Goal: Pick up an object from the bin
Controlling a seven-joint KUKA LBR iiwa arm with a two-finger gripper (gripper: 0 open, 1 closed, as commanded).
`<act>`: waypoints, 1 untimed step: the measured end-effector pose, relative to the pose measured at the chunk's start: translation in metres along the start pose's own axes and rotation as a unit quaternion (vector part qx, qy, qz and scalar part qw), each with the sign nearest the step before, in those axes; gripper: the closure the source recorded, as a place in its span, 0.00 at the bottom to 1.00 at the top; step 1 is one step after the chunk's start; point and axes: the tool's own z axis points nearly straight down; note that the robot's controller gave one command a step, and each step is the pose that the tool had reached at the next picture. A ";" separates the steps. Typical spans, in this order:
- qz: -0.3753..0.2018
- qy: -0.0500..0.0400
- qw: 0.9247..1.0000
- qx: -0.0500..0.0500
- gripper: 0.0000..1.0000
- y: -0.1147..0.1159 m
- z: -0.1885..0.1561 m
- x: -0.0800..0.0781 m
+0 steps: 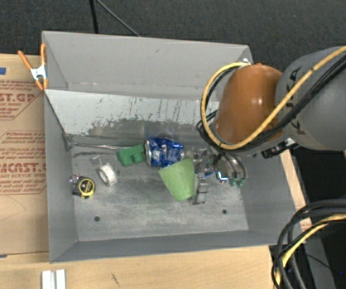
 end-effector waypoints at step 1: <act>-0.039 -0.001 0.999 0.000 1.00 -0.009 -0.105 0.020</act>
Offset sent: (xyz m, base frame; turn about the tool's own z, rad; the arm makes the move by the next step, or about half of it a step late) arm -0.0219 -0.0094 0.1007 -0.0786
